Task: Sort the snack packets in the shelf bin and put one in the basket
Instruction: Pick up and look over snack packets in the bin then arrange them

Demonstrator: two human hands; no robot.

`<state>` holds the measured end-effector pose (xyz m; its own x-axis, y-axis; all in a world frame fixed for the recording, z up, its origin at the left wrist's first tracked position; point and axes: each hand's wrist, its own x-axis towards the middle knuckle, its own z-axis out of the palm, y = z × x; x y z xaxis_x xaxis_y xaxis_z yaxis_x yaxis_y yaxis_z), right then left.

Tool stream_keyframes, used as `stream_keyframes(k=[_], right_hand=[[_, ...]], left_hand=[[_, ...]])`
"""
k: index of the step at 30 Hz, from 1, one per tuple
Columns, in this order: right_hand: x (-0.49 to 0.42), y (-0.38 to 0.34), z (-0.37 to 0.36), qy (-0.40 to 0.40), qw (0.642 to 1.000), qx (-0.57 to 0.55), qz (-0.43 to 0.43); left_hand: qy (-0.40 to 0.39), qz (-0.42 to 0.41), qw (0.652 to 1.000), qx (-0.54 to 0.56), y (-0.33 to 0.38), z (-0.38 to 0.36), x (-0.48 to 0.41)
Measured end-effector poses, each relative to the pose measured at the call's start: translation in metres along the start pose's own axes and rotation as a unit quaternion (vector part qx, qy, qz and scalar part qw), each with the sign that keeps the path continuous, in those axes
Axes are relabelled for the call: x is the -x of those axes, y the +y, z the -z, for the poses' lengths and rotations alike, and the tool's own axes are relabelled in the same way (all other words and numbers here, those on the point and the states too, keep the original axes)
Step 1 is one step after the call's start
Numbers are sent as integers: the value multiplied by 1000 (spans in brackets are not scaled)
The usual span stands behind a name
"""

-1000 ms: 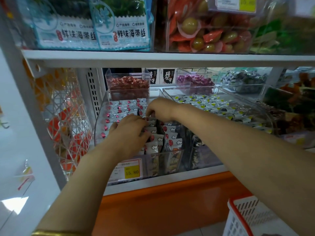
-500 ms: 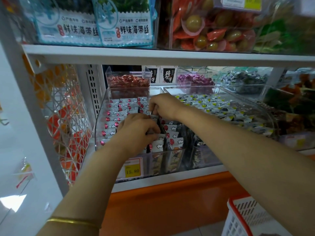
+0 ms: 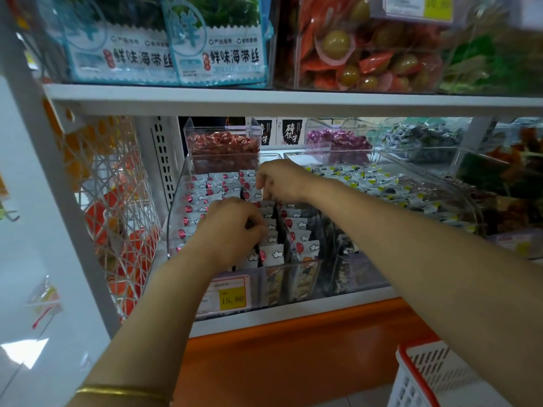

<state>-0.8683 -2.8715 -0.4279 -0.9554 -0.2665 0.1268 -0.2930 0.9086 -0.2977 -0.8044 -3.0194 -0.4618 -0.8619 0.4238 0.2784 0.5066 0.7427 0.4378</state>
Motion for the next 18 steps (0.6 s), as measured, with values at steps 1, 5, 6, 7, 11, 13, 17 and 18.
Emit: stream_keyframes(k=[1,5,6,7,11,13,17,18], right_hand=[[-3,-1,0,3,1000,16,1],[-16,-3,-4,41,997,72,-3],[-18,-4,-6,45,996,82,-4],[-21,-4,-8,44,995,94,-3],[-28,-6,-19,19,987,156,-7],[-28,-8,-21,25,985,168,-9],[-19,-8,-9,71,992,99,-7],[-15,-8,-4,93,993,70,-3]], left_hand=[[4,8,1000,6,-1,1,0],[13,29,999,-10,-6,8,1],[14,32,999,-9,-8,9,2],[15,36,999,-5,-9,11,2],[11,53,999,1,-12,12,4],[12,56,998,5,-12,13,4],[38,71,997,8,-13,15,5],[51,74,996,12,-12,16,5]])
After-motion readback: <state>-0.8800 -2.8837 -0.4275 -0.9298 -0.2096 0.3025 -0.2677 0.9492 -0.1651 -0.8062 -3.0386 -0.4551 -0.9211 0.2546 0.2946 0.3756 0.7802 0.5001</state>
